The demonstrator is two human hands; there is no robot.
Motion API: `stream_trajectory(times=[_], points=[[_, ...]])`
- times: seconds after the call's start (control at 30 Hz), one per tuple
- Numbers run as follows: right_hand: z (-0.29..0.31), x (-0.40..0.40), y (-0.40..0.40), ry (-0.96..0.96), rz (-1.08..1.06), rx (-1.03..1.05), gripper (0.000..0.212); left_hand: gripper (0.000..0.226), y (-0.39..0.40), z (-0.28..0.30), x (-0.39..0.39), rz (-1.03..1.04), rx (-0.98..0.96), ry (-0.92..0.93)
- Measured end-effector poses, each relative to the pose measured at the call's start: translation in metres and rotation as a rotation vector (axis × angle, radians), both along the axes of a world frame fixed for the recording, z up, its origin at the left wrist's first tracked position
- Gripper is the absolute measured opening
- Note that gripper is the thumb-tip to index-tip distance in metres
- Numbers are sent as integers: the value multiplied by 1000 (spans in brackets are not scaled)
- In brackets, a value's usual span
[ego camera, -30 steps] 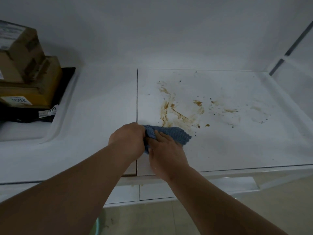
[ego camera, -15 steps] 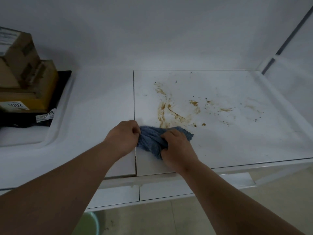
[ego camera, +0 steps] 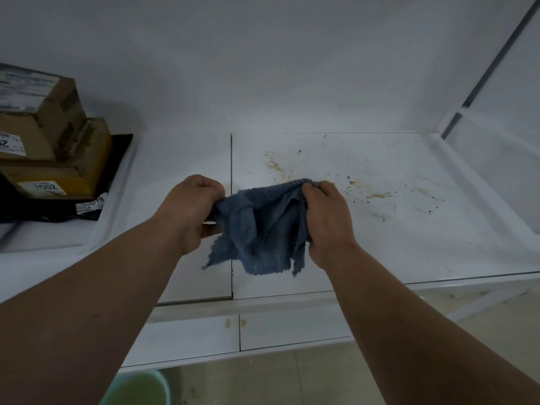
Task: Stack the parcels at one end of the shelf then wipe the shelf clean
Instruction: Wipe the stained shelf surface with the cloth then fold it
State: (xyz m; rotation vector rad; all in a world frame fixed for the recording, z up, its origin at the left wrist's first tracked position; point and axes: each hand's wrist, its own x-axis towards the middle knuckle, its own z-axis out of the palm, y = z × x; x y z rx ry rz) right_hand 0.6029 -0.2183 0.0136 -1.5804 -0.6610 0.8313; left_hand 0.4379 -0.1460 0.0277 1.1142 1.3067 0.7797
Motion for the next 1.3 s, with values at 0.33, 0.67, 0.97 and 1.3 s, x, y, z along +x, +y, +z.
stream_trajectory(times=[0.33, 0.67, 0.97, 1.3], points=[[-77, -43, -29, -1182, 737, -137, 55, 9, 5, -38, -4, -173, 187, 501], [-90, -26, 45, -1242, 802, -313, 57, 14, 35, -67, -2, -149, 374, 704], [-92, -45, 65, -1186, 570, -262, 54, 18, 65, -75, 5, -135, 390, 691], [-78, 9, 125, -1161, 602, -432, 58, 27, 93, -81, 7, -167, 447, 714]])
